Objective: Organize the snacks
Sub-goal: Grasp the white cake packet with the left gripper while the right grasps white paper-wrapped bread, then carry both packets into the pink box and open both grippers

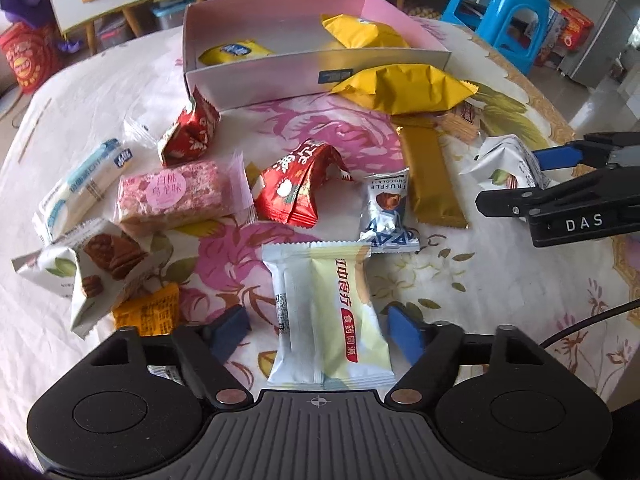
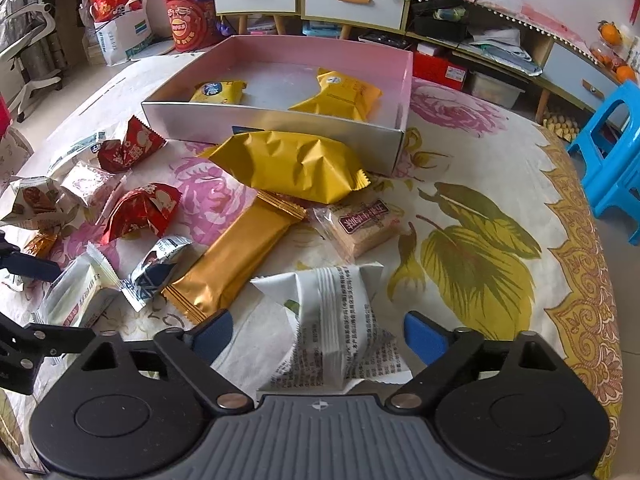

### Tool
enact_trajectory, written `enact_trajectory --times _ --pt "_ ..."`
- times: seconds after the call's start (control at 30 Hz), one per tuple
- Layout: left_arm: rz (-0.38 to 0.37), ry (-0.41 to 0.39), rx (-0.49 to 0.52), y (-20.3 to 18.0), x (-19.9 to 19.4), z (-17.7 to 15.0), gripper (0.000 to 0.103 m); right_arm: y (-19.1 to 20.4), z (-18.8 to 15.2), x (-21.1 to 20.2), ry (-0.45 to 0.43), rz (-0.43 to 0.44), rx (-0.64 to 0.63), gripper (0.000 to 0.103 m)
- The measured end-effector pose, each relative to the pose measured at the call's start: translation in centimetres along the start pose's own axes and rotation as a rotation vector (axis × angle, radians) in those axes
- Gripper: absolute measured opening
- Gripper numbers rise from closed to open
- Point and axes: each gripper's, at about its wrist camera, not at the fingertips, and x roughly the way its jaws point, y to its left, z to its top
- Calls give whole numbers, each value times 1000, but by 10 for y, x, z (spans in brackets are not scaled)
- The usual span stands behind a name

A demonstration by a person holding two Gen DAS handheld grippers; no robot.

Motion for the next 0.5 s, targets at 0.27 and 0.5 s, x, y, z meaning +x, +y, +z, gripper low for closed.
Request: enact_trajectory --times 0.27,0.5 --pt "0 -15 -6 5 -4 1 46 -2 1 -1 6 -19 -15 43" --pt "-34 -19 -29 9 -11 2 45 -6 8 -14 -12 -34 4 42"
